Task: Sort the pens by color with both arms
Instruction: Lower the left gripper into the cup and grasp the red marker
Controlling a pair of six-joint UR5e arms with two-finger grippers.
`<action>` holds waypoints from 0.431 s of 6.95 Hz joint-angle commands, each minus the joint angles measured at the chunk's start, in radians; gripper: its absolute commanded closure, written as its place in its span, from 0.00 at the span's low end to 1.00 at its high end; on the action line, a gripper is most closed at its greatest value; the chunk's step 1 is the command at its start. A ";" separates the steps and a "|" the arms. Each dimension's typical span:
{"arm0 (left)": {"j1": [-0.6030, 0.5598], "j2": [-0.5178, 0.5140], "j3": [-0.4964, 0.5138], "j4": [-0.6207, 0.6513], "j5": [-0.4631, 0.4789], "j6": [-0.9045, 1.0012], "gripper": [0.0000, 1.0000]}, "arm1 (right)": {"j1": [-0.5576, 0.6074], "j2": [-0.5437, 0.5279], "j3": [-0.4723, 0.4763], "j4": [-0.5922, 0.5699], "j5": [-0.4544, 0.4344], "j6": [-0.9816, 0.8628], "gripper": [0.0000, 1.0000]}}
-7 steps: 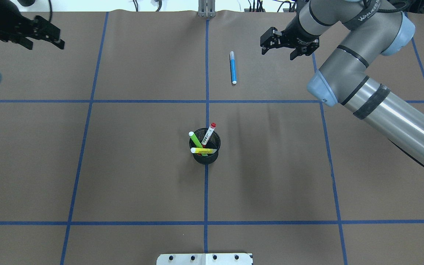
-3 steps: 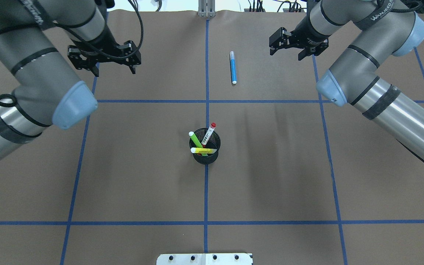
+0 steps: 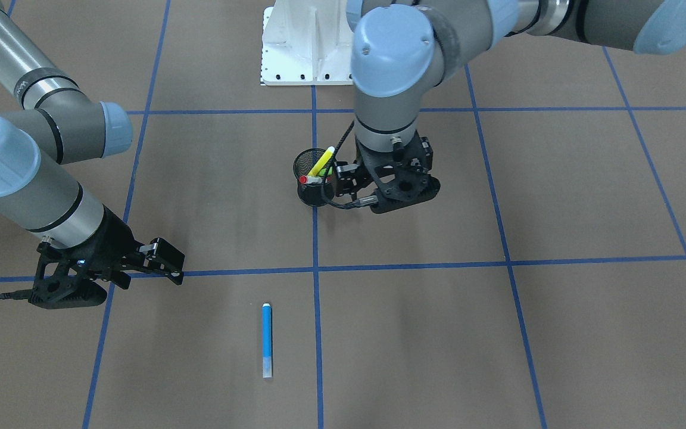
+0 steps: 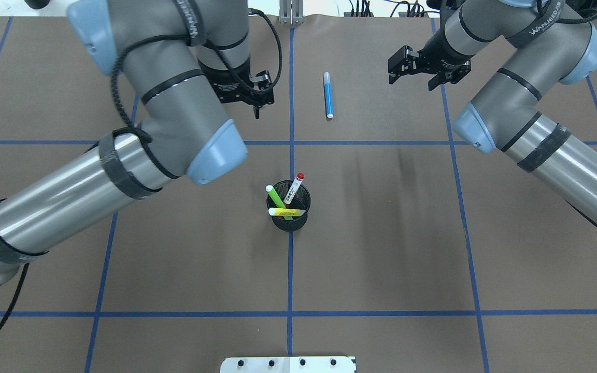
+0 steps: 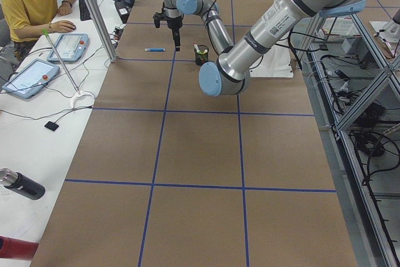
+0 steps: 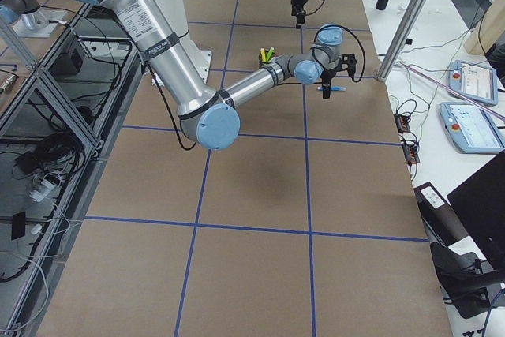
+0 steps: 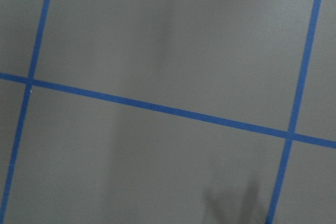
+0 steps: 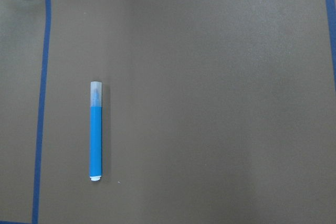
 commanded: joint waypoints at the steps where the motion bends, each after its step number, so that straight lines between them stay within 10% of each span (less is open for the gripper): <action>1: 0.065 -0.192 0.256 0.009 0.010 -0.091 0.00 | 0.045 -0.021 0.001 -0.001 0.097 -0.046 0.01; 3: 0.123 -0.211 0.308 0.009 0.065 -0.116 0.00 | 0.053 -0.029 0.001 0.001 0.102 -0.058 0.01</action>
